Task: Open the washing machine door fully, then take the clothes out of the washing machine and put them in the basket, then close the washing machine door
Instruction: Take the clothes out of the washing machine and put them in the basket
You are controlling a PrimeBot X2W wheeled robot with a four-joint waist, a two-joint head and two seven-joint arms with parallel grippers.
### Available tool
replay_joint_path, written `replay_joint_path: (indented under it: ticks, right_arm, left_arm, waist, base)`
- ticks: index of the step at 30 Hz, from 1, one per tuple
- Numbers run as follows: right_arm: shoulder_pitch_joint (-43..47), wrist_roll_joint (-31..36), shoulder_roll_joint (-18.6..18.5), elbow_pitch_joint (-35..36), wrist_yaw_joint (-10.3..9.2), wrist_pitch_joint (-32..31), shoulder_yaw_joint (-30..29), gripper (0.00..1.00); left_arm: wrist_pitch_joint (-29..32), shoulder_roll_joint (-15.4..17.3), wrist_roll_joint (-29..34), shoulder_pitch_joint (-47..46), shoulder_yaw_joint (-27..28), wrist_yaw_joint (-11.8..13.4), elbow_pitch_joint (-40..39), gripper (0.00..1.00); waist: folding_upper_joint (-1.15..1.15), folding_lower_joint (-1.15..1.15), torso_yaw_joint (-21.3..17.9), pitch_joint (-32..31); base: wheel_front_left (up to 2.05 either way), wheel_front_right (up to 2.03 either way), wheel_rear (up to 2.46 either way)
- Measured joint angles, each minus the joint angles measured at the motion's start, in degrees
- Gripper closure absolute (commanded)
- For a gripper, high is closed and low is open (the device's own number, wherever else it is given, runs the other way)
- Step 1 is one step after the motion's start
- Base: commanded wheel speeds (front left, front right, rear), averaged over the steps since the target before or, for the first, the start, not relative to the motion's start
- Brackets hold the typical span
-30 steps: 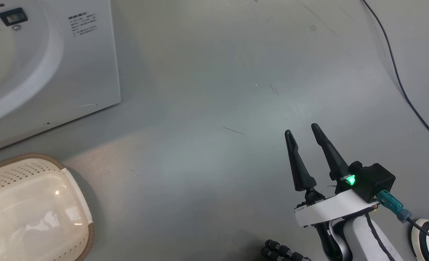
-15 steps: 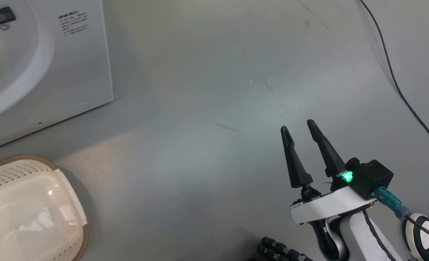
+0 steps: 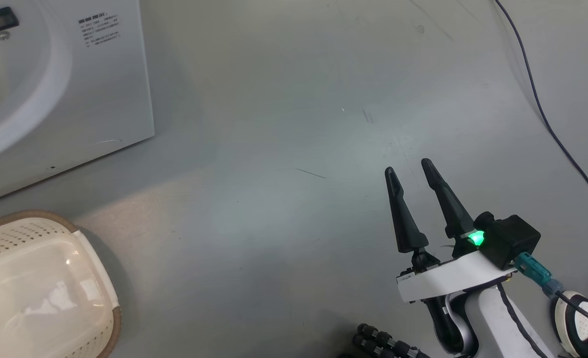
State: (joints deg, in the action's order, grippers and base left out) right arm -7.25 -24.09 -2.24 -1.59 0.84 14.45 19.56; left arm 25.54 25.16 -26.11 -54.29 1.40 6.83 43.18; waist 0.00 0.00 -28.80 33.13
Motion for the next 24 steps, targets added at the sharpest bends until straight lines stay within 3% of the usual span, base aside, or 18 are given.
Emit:
replay_joint_path:
  ticks: [7,24]
  right_arm:
    - [-0.7,0.0,0.0,-0.1,-0.51,0.0,0.0,0.00]
    - [-0.7,1.6,0.0,-0.9,-0.56,0.0,-1.9,0.00]
  left_arm:
    - [-2.4,-1.3,0.0,-0.3,-0.4,-0.3,1.8,1.00]
    - [-10.4,-5.1,-0.6,-0.2,-1.7,-5.9,4.3,1.00]
  waist:
    - [0.00,0.00,0.6,-0.8]
    - [0.00,0.00,4.2,-4.9]
  base:
    - [0.00,0.00,0.00]
    - [0.00,0.00,0.00]
